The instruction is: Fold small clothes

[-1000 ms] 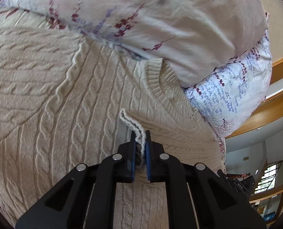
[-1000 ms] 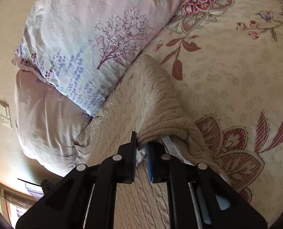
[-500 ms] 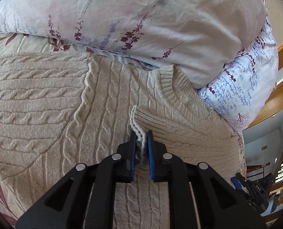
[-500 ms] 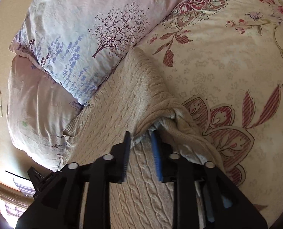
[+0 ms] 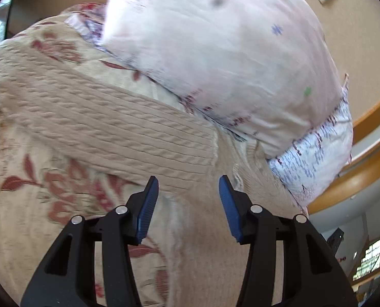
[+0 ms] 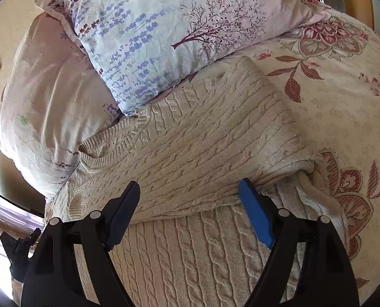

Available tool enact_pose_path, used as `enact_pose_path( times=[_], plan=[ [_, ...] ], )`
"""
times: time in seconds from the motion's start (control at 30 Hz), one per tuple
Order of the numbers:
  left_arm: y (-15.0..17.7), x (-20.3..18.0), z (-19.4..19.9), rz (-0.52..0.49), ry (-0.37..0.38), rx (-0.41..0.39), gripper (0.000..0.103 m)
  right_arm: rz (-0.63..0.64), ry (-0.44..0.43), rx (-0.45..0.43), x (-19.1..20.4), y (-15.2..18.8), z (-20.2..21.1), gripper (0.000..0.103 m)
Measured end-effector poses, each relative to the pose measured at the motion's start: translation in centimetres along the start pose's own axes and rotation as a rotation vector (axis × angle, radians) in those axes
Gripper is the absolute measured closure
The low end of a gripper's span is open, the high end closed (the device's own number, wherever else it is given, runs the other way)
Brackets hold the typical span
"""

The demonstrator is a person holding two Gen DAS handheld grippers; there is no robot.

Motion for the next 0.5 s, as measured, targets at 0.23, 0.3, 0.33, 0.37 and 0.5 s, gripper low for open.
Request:
enact_pose_path(
  times=[0.23,0.3,0.33,0.37,0.5],
  plan=[
    [-0.1,11.6,3.1,0.347,-0.136,-0.073,0.054,-0.052,-0.049,0.056,-0.2,1.7,0.5,0.010],
    [-0.3,12.7,3.2,0.399,-0.125,-0.102,0.056,-0.056,-0.057,0.068,-0.1,2.0,0.7,0.010],
    [-0.6,13.1,3.2,0.415,-0.125,-0.115,0.057,-0.057,-0.063,0.074,-0.1,2.1,0.8,0.010],
    [-0.9,13.5,3.2,0.431,-0.129,-0.128,0.057,-0.058,-0.070,0.079,0.0,2.2,0.9,0.010],
    [-2.3,15.4,3.1,0.513,-0.144,-0.191,0.062,-0.054,-0.101,0.079,0.4,2.4,1.5,0.010]
  ],
)
Point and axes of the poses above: each gripper's, at about its wrist camera, not at the fingertips, and z roughly against the way its jaws point, x to its left, y to its underside, the point moved 10 cm from there along -z, roughly the way its jaws point, and after that the axes turned 11 degrees about -z, right-handed, at the moved point
